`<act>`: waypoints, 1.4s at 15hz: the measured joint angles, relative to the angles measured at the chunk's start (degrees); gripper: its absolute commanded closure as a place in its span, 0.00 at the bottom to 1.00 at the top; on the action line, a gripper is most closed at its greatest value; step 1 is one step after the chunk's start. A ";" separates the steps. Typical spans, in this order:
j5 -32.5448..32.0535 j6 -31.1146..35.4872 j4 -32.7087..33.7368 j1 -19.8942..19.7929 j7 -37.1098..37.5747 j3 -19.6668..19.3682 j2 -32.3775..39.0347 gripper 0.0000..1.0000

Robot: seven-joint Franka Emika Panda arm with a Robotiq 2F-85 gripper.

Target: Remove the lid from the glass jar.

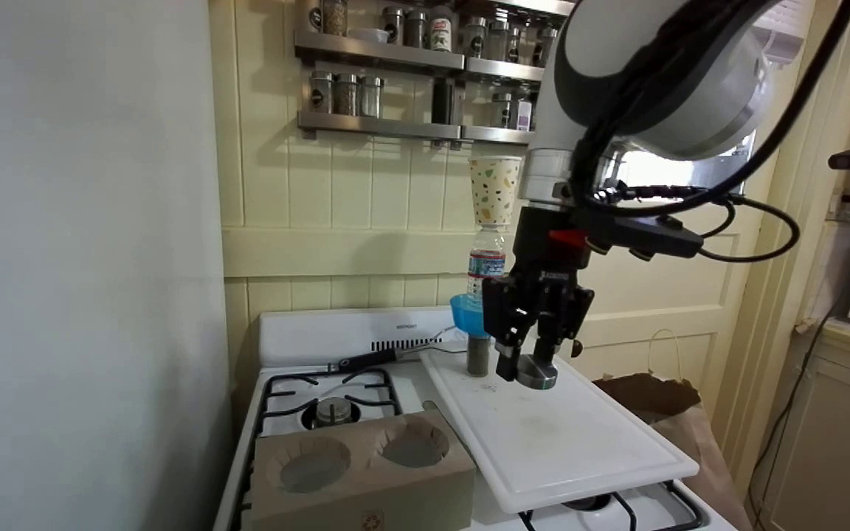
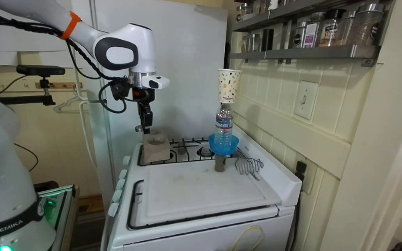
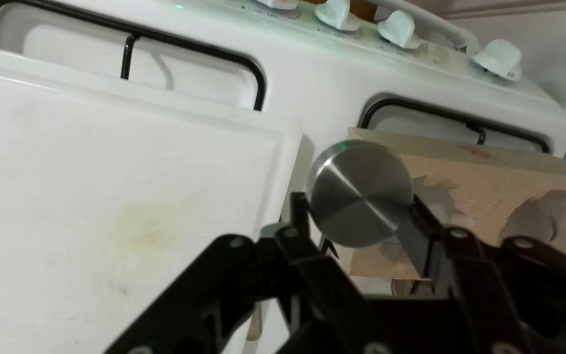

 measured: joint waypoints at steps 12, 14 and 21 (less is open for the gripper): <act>-8.70 10.13 -5.54 -11.39 10.61 -1.92 -1.00 0.76; -8.70 12.00 -5.63 -11.46 10.39 -2.59 1.01 0.76; -8.70 20.83 -5.80 -11.42 8.27 -3.75 12.39 0.76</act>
